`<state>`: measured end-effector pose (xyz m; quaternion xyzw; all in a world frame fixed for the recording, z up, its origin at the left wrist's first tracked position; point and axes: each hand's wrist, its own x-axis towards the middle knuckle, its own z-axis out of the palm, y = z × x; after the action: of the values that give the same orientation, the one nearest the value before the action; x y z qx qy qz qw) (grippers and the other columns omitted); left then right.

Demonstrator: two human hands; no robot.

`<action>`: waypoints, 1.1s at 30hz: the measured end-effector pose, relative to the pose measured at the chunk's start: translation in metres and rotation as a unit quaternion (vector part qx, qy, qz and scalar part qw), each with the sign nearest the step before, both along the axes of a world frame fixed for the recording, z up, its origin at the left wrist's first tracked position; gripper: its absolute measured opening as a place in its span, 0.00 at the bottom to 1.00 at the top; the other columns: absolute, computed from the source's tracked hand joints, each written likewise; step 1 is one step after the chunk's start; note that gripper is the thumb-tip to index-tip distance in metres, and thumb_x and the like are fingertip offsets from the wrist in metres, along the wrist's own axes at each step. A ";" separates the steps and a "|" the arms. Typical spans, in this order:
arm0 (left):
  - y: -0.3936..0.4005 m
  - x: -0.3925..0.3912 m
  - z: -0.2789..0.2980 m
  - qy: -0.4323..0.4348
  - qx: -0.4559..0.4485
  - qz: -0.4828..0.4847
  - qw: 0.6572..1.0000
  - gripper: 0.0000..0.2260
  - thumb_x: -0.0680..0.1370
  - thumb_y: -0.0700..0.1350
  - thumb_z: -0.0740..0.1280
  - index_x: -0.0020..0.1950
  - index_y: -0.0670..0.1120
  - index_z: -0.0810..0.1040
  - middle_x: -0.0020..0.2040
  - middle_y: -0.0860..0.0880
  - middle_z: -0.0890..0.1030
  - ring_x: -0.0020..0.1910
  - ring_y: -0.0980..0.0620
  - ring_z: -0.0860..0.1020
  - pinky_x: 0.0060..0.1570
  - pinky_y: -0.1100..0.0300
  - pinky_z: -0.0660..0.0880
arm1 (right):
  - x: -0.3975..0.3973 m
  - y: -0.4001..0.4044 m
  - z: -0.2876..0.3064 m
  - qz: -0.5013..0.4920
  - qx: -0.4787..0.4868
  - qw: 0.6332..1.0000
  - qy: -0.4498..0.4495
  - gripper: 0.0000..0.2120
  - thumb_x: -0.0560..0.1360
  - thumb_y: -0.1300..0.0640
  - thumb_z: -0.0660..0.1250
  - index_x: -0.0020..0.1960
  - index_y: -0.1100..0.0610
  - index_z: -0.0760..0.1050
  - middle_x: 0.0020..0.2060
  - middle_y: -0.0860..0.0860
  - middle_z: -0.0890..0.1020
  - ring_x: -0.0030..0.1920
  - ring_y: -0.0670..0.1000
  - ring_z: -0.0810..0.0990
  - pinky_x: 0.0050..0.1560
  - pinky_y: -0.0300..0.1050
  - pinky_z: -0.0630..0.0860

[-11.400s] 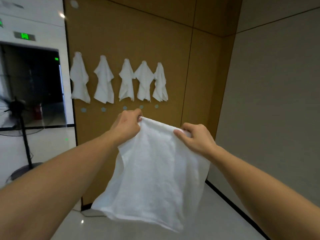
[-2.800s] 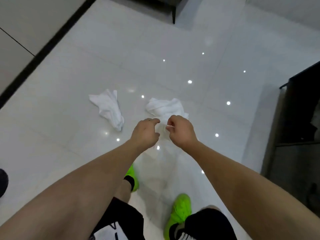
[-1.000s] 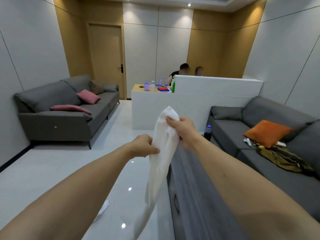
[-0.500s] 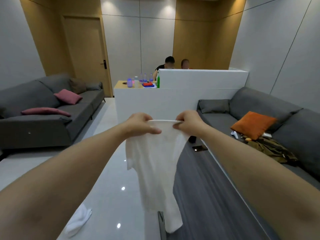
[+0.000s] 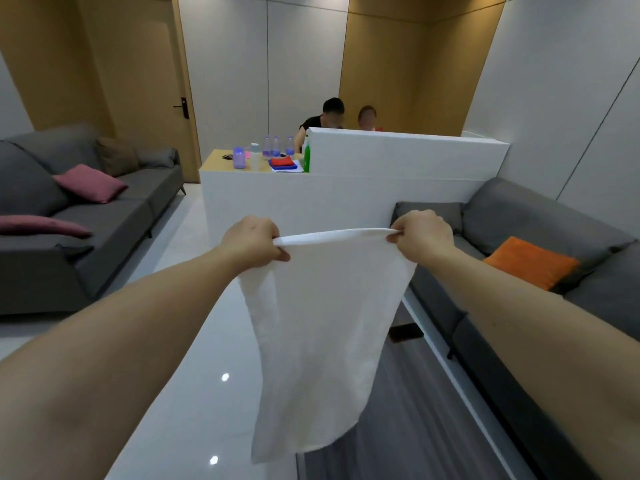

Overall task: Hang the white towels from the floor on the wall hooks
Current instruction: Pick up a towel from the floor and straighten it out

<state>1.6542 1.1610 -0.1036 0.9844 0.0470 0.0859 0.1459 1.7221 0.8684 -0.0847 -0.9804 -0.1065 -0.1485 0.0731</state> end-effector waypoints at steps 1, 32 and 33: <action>0.004 0.019 0.003 -0.004 0.005 0.003 1.000 0.11 0.69 0.57 0.75 0.40 0.53 0.78 0.38 0.51 0.77 0.39 0.51 0.75 0.32 0.60 0.67 | 0.019 0.002 0.001 -0.007 0.004 1.000 -0.002 0.09 0.77 0.47 0.66 0.53 0.47 0.83 0.49 0.55 0.82 0.49 0.60 0.79 0.46 0.48 0.76; -0.209 0.020 -0.213 0.035 0.078 0.124 0.989 0.11 0.73 0.38 0.64 0.41 0.51 0.83 0.37 0.53 0.80 0.36 0.50 0.73 0.32 0.60 0.66 | 0.063 -0.239 -0.240 0.117 -0.086 0.982 0.125 0.09 0.75 0.58 0.63 0.49 0.49 0.80 0.40 0.53 0.81 0.44 0.57 0.79 0.37 0.44 0.69; -0.218 0.009 -0.227 0.052 0.079 0.122 0.988 0.10 0.73 0.38 0.64 0.39 0.50 0.83 0.36 0.52 0.80 0.37 0.49 0.75 0.32 0.59 0.68 | 0.052 -0.249 -0.257 0.122 -0.096 0.978 0.138 0.09 0.76 0.58 0.63 0.49 0.49 0.80 0.39 0.52 0.81 0.43 0.57 0.78 0.36 0.44 0.67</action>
<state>1.6628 0.9427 -0.3308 0.9829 0.1671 0.0552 0.0533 1.7738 0.6197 -0.3415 -0.9736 -0.2280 0.0088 0.0102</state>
